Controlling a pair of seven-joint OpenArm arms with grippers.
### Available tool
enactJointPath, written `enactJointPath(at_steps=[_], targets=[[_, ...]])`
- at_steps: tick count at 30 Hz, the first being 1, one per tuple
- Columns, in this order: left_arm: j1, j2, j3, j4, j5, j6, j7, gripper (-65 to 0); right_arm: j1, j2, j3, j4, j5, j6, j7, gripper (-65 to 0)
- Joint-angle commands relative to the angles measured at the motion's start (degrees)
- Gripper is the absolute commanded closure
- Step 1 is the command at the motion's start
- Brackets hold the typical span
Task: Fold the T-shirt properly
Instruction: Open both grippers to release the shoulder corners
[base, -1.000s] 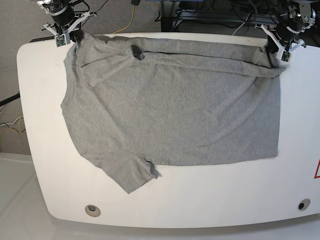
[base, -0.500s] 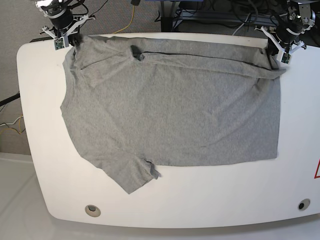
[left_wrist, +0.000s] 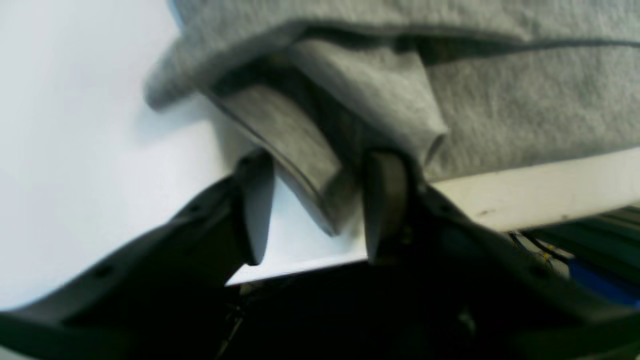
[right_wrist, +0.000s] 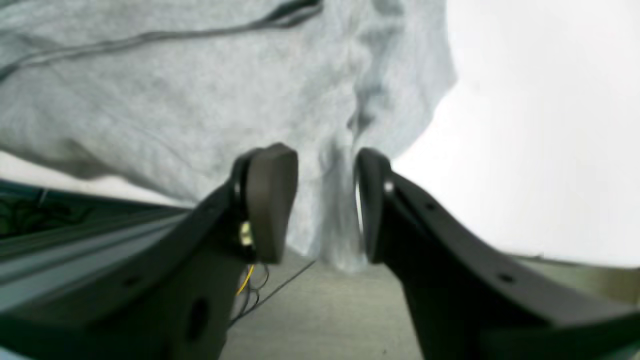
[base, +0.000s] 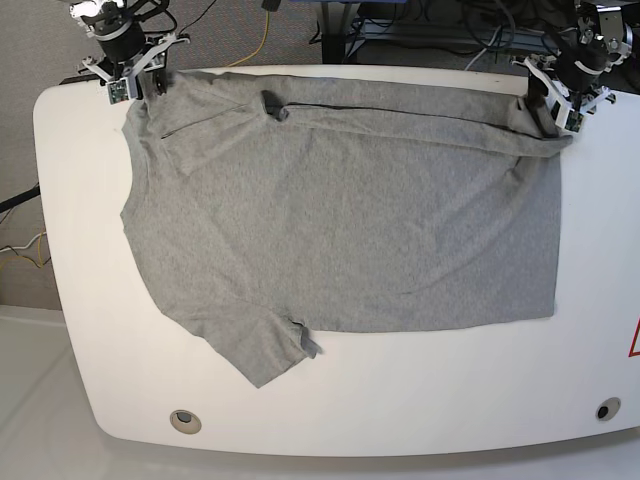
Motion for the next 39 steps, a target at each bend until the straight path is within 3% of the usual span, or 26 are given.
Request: enactJointPath(at_steps=[1, 14, 24, 34, 39], targets=[[0.03, -0.68, -0.66, 1.17, -0.25, 0.10, -0.65, -28.3, -0.27, 0.48, 0.45, 1.60, 0.70, 0.35, 0.93, -21.7], [0.31, -1.31, -1.38, 2.46, -0.94, -0.17, -0.70, -29.9, -0.56, 0.45, 0.48, 5.21, 0.56, 0.33, 1.13, -23.7], [-1.13, -1.48, -6.56, 6.35, -1.18, -0.24, -0.39, -31.1, 0.16, 0.16, 0.67, 7.45, 0.56, 0.86, 0.89, -27.0], [-8.97, -1.88, -9.73, 9.10, -1.97, 0.03, -0.18, -30.3, 7.98, 0.88, 1.07, 7.29, 0.91, 2.44, -0.73, -25.9], [-16.80, -1.69, -9.46, 7.04, -2.24, 0.50, 0.90, -29.8, 13.78, 2.70, 0.50, 2.96, 1.02, 2.53, -1.91, -26.3]])
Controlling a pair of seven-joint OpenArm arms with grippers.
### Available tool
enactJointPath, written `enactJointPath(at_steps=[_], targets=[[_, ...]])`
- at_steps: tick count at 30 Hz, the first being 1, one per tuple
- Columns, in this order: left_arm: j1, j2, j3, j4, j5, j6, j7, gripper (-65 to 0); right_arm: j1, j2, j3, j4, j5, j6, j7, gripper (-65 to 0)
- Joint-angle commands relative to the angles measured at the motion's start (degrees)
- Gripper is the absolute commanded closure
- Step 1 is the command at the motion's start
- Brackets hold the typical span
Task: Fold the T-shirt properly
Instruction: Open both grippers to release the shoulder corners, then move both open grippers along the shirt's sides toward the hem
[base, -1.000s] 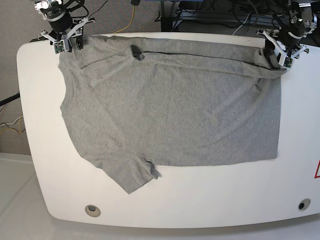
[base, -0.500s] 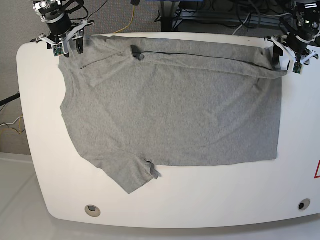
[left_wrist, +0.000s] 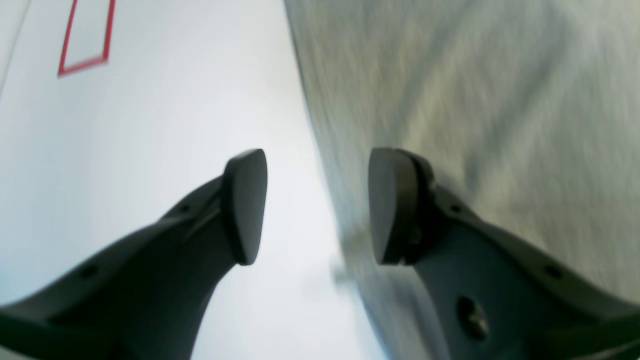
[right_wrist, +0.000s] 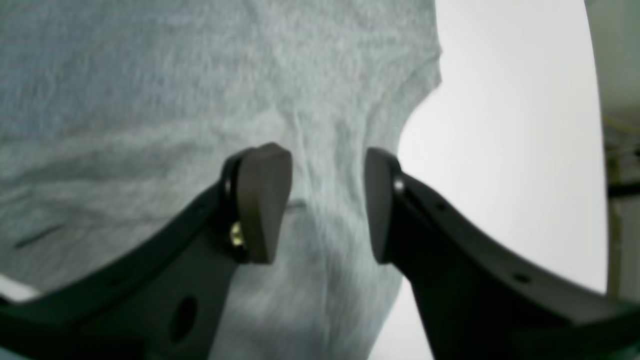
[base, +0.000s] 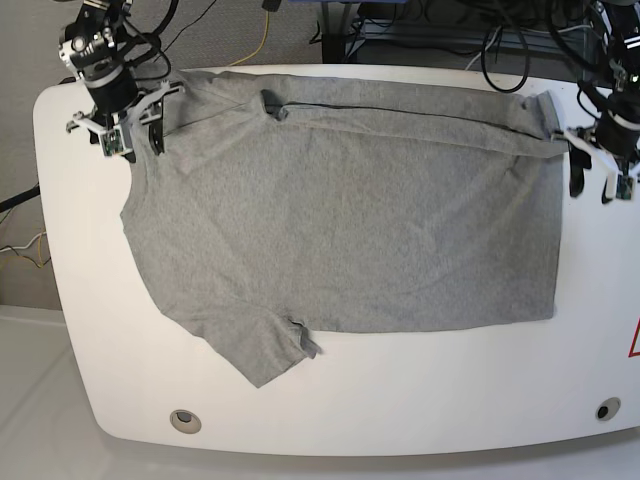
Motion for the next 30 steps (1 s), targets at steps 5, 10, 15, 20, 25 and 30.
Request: enactJointPath(at_steps=[5, 10, 15, 20, 25, 30], targets=[[-3.28, -1.08, -0.20, -0.08, -0.94, 0.11, -1.40, -29.7, 1.88, 1.12, 0.26, -1.74, 1.33, -0.21, 1.10, -26.5], [2.00, -0.83, 0.78, -0.43, -0.51, 0.42, -0.82, -29.5, -0.77, 1.21, 0.62, -1.64, 1.40, -0.35, 1.37, -28.5], [4.64, 0.34, 0.88, 0.31, -0.34, 0.13, 0.06, -29.4, -1.95, 1.45, 0.76, -1.61, 1.73, -0.36, 2.00, -28.8], [4.51, 0.67, 1.94, 0.54, -0.14, 0.33, 0.02, -29.1, -1.52, 1.59, 0.77, -2.10, 1.84, -0.34, 2.25, -28.8], [4.53, 0.53, 4.74, 0.87, -0.06, 2.63, -1.64, -29.6, 0.54, 1.47, 0.46, -1.84, 1.56, -0.63, 1.03, -29.3], [3.51, 0.60, 6.43, 0.59, 0.11, 6.10, -2.74, -29.5, 2.64, 1.52, 0.00, -2.08, 1.46, -0.62, -0.02, -29.4]])
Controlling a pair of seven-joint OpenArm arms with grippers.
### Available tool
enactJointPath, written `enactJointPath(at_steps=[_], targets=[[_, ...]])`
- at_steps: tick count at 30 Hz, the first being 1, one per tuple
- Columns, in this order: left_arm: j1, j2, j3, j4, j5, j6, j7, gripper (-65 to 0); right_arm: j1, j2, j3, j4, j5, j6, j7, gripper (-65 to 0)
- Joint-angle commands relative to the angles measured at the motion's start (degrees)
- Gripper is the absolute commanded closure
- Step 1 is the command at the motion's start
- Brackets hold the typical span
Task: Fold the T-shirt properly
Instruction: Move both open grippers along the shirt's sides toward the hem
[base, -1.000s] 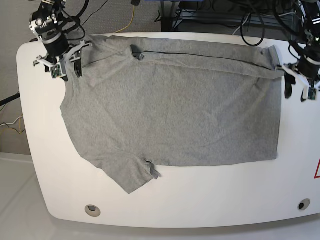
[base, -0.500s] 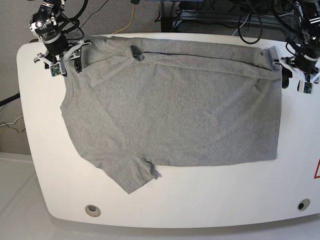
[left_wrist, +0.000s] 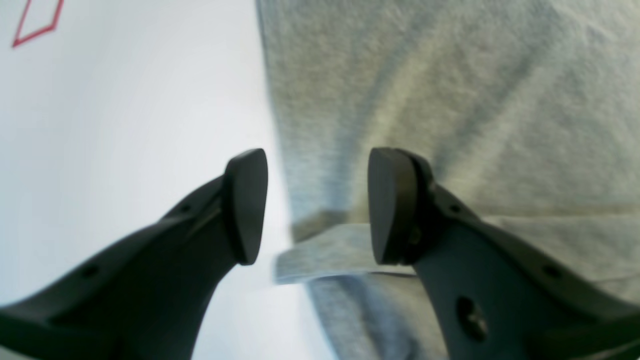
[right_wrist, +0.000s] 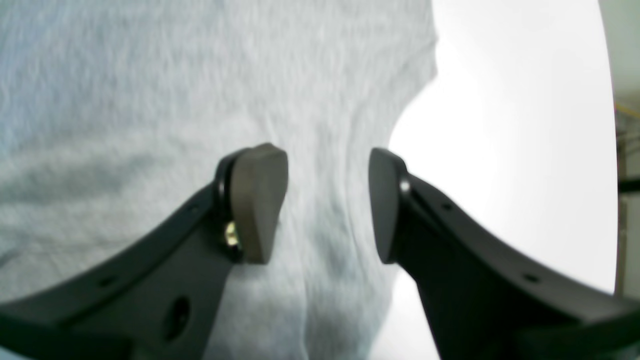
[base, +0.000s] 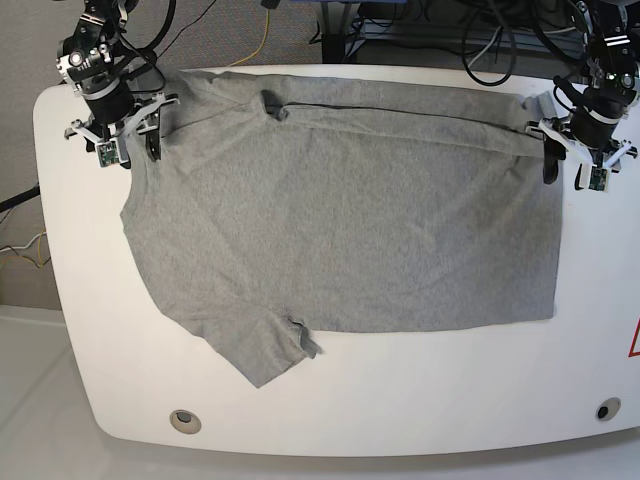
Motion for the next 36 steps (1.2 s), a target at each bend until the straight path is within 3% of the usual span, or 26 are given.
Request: enactJointPath(at_steps=[1, 5, 9, 23, 36], targets=[[-1.02, -0.95, 0.00, 0.63, -0.21, 1.78, -2.35, -29.6, 1.16, 0.68, 0.00, 0.79, 0.82, -0.28, 0.59, -29.4], [-3.73, -1.64, -0.10, -2.33, -0.32, 3.40, -2.86, -30.4, 5.75, 0.56, -0.28, 0.74, 1.03, 0.07, -1.82, -29.8], [-6.63, -1.87, -0.17, -4.74, -0.33, 2.84, -2.57, -31.0, 9.14, 0.53, -0.87, -0.48, 1.12, -0.06, -4.31, -30.0], [-19.62, -2.66, -0.70, -18.61, -1.72, -2.26, 1.18, -32.9, 18.72, 0.47, -5.94, -8.14, -1.47, 0.58, -6.17, -30.3], [-14.12, -5.14, -0.35, -12.71, -3.21, -1.99, -0.92, -32.5, 17.79, 0.44, -5.17, -6.21, -0.98, 0.83, -7.07, -30.0]])
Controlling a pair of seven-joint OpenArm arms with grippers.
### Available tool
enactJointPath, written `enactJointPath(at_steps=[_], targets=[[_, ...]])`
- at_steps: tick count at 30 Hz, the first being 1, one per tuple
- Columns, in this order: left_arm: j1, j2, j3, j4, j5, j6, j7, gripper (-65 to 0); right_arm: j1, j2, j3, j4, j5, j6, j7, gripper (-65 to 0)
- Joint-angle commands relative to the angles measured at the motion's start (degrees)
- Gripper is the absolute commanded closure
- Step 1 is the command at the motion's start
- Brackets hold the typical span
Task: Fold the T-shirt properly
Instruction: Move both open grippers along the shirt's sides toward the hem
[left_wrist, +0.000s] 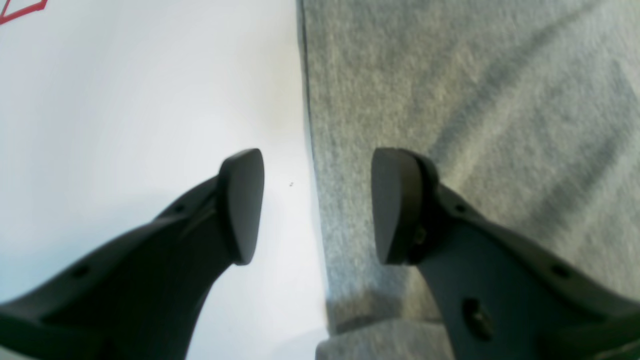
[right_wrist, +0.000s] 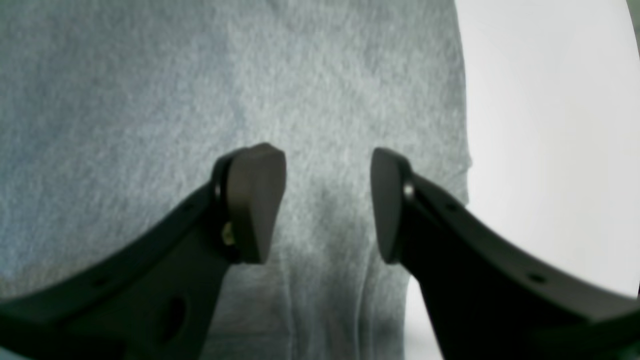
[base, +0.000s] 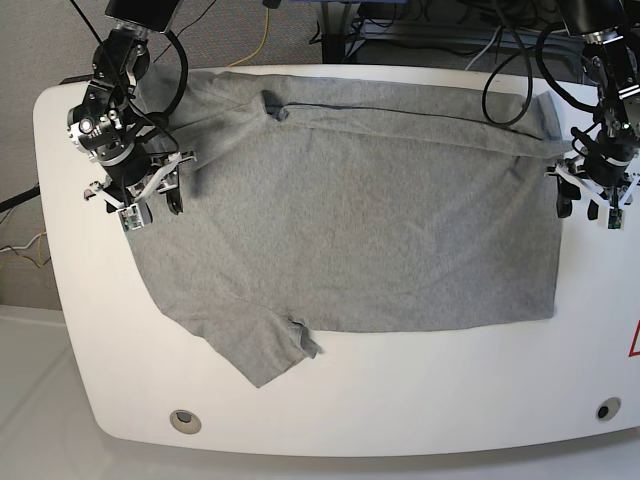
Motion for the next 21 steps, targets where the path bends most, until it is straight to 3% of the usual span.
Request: enactJointPath(at_steps=[1, 7, 15, 21], targets=[[-0.14, -1.98, -0.51, 3.21, -1.69, 0.17, -2.66, -32.4, 1.28, 0.60, 0.72, 1.43, 1.15, -0.47, 1.88, -30.0], [-0.56, -2.07, -0.42, 4.25, -1.82, 0.08, -3.05, -32.4, 3.72, 0.50, 0.56, 0.06, 0.98, -0.80, 1.94, -30.0], [-6.05, -2.73, 1.40, 4.66, -1.74, -0.29, -3.46, -32.1, 14.32, 0.94, -0.14, -11.22, 1.06, -0.83, 2.32, -30.2], [-13.93, -3.16, 3.88, -2.93, -1.99, 0.16, -3.73, -31.3, 20.08, 1.64, 0.44, -21.73, 0.80, -0.13, 2.97, -30.2]])
